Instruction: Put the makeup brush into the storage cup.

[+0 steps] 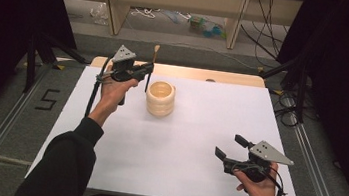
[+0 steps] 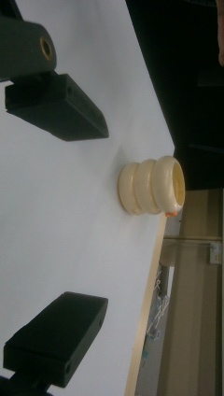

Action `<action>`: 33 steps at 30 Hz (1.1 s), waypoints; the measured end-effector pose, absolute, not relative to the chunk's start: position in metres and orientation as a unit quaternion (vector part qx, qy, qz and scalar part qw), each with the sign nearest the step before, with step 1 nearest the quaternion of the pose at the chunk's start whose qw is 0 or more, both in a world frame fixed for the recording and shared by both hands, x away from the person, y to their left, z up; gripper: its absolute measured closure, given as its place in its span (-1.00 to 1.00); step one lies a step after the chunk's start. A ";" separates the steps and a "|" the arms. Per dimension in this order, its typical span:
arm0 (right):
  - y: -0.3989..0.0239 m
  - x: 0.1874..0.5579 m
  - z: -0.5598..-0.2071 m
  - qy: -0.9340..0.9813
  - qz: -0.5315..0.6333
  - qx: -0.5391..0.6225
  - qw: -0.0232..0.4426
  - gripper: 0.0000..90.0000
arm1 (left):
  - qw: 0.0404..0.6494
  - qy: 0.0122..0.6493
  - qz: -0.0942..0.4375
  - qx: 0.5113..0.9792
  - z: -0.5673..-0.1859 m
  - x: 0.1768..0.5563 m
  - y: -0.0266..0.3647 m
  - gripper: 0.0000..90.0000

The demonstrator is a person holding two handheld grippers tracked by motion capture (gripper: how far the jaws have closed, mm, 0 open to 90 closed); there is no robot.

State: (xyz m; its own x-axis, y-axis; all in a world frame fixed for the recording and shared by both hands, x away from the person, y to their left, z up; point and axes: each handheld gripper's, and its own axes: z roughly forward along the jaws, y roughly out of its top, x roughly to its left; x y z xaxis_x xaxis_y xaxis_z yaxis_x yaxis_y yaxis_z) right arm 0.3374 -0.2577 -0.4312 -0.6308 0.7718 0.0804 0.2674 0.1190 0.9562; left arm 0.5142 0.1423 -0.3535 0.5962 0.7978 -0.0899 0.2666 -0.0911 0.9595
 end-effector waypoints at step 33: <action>-0.257 0.337 -0.431 0.717 0.555 0.358 0.223 -0.63 | 0.551 0.378 0.252 0.700 -0.359 0.535 0.107 0.86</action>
State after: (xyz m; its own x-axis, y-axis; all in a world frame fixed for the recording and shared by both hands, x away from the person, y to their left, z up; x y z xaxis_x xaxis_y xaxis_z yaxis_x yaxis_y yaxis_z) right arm 0.3375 -0.2569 -0.4310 -0.6452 0.7600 0.0777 0.2655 0.1277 0.9556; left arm 0.5347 0.1074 -0.3591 0.5870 0.8070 -0.0646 0.2519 -0.1063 0.9619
